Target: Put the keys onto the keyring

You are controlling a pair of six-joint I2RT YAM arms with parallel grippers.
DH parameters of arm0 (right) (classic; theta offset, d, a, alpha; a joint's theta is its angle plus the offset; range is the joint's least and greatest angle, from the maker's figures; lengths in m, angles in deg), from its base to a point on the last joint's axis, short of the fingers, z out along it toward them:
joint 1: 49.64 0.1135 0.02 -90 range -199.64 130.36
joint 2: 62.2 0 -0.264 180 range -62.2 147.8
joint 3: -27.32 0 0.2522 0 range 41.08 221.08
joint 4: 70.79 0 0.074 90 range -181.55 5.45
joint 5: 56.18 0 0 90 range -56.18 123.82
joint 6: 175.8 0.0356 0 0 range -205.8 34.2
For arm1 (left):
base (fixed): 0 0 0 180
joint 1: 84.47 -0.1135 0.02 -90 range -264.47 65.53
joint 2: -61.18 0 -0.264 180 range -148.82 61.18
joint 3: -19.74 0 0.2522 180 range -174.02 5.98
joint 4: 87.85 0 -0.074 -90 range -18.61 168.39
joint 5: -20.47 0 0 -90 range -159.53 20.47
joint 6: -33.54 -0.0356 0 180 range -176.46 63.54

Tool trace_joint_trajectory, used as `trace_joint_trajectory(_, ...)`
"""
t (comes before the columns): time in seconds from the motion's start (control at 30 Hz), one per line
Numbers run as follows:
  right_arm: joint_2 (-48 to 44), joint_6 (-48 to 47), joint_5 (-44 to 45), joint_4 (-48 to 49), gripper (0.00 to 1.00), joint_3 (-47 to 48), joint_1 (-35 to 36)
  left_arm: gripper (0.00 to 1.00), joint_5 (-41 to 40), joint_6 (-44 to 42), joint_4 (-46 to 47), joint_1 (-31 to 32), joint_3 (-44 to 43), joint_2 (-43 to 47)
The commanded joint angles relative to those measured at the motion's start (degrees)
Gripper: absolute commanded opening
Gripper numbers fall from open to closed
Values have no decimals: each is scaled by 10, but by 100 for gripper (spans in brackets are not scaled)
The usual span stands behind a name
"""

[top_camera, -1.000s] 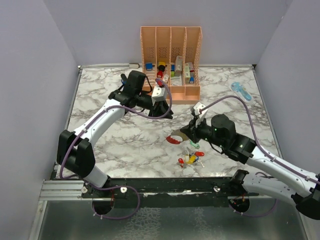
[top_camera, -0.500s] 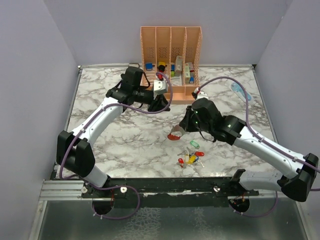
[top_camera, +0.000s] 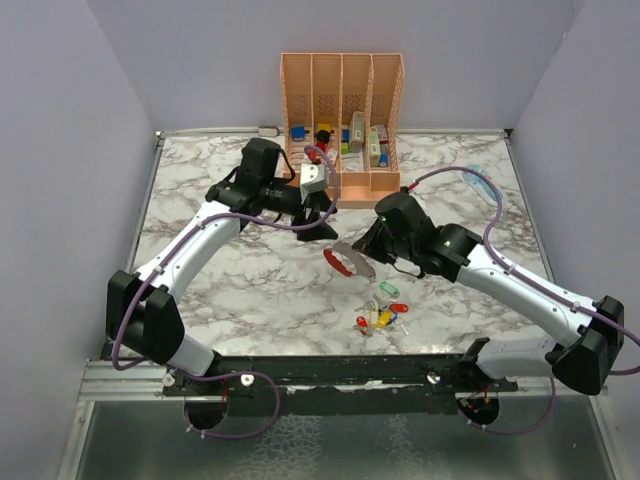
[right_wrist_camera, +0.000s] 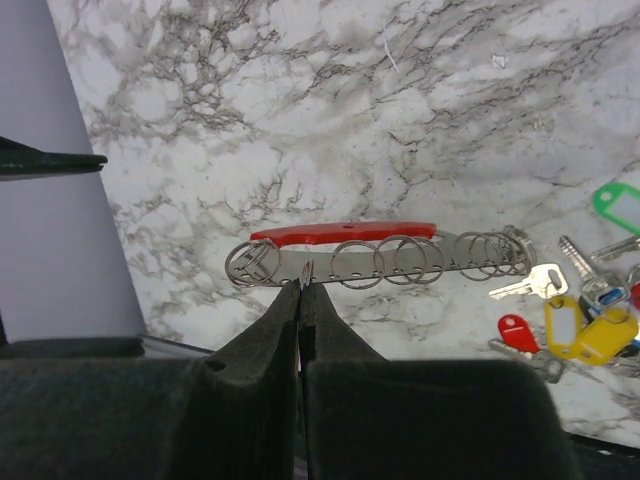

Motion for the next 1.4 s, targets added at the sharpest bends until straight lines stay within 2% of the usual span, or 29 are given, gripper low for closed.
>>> trace_joint_trajectory(0.0, -29, 131, 7, -6, 1, -16, -6, 70, 74, -41, -21, -5, 18, 17)
trace_joint_trajectory(0.17, -49, 220, -18, 14, 1, -52, -7, 73, 64, -90, -8, -3, 47, 13)
trace_joint_trajectory(0.2, -48, 235, -24, 16, 1, -56, -7, 76, 62, -88, 2, -1, 54, 11)
trace_joint_trajectory(0.23, -45, 248, -30, 16, 1, -57, -7, 84, 59, -89, 12, 1, 59, 10)
trace_joint_trajectory(0.27, -41, 260, -35, 15, 1, -57, -7, 88, 53, -89, 24, 5, 63, 8)
trace_joint_trajectory(0.37, -23, 270, -57, 26, 1, -55, -7, 90, 46, -102, 32, 19, 62, 0)
trace_joint_trajectory(0.4, -17, 274, -65, 30, 1, -55, -7, 97, 47, -103, 37, 22, 61, -3)
trace_joint_trajectory(0.43, -12, 275, -71, 38, 1, -55, -7, 99, 48, -104, 43, 26, 61, -6)
trace_joint_trajectory(0.67, 4, 264, -86, 57, 1, -43, -7, 99, 65, -147, 41, 36, 58, -35)
trace_joint_trajectory(0.87, -3, 263, -72, 50, 1, -30, -7, 99, 77, -241, -45, 38, 45, -58)
trace_joint_trajectory(0.93, -7, 268, -72, 50, 1, -30, -7, 99, 68, -252, -46, 37, 52, -58)
trace_joint_trajectory(1.1, -12, 291, -88, 71, 1, -43, -7, 99, 63, -226, -2, 38, 73, -54)
trace_joint_trajectory(1.37, -11, 311, -103, 98, 1, -44, -7, 87, 61, -196, 32, 48, 71, -63)
